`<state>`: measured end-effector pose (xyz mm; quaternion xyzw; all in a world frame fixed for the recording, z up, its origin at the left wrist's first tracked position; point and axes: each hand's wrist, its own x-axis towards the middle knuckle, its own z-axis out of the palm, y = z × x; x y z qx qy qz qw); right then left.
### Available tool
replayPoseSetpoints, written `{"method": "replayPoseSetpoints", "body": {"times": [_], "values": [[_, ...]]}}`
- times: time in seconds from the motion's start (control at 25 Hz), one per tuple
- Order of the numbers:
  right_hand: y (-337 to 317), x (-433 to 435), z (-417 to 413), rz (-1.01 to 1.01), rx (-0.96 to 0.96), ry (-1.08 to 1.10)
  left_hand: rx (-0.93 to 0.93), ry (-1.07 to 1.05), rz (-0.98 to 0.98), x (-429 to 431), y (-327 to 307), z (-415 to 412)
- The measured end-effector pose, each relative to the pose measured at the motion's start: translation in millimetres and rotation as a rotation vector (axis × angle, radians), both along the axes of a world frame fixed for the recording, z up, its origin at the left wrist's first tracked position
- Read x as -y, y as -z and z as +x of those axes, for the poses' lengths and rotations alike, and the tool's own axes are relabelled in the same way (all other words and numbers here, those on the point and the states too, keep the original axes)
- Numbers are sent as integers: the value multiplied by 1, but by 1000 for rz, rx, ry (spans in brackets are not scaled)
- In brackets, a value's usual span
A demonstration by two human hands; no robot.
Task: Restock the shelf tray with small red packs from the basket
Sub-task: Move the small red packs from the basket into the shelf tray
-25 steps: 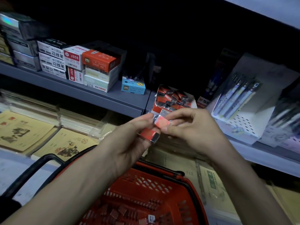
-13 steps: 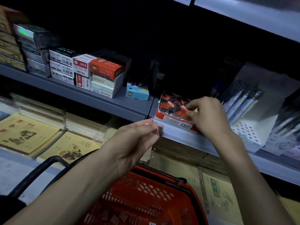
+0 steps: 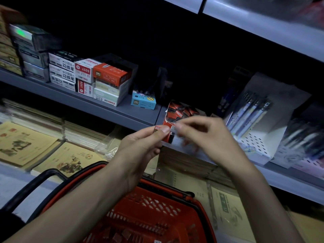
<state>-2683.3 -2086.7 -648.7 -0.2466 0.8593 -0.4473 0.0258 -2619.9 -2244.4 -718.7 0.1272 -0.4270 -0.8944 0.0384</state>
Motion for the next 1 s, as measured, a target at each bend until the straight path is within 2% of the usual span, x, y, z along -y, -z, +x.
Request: {"method": "replayPoseSetpoints", "body": {"times": [0.08, 0.16, 0.24, 0.36, 0.44, 0.52, 0.56, 0.64, 0.72, 0.8, 0.92, 1.0], "values": [[6, 3, 11, -77, 77, -85, -13, 11, -28, -2, 1, 0], [6, 1, 13, -176, 120, -31, -16, 27, 11, -2, 2, 1], [6, -3, 15, -155, 108, -27, -7, 36, 58, -2, 1, 2], [6, -1, 17, 11, -42, -22, 3, 40, 76, 0, -2, 4], [0, -2, 9, -27, -136, 65, 25, 51, 43, 4, -3, 4], [-8, -9, -10, -59, -313, 223, 57, 50, -19, 7, -3, 4], [-10, -13, -21, -13, -445, 319, 75, 46, -38, 9, -3, 5], [-5, -18, -46, 219, -646, 446, 104, 42, -55, 12, -2, 5], [10, -19, -65, 516, -604, 403, 112, 39, -79, 14, -1, 6], [14, -21, -71, 652, -508, 337, 105, 34, -123, 18, -1, 6], [3, -25, -58, 520, -590, 329, 33, 32, -260, 20, -2, 7], [1, -22, -35, 394, -612, 297, -25, -13, -463, 20, 2, 8]]}}
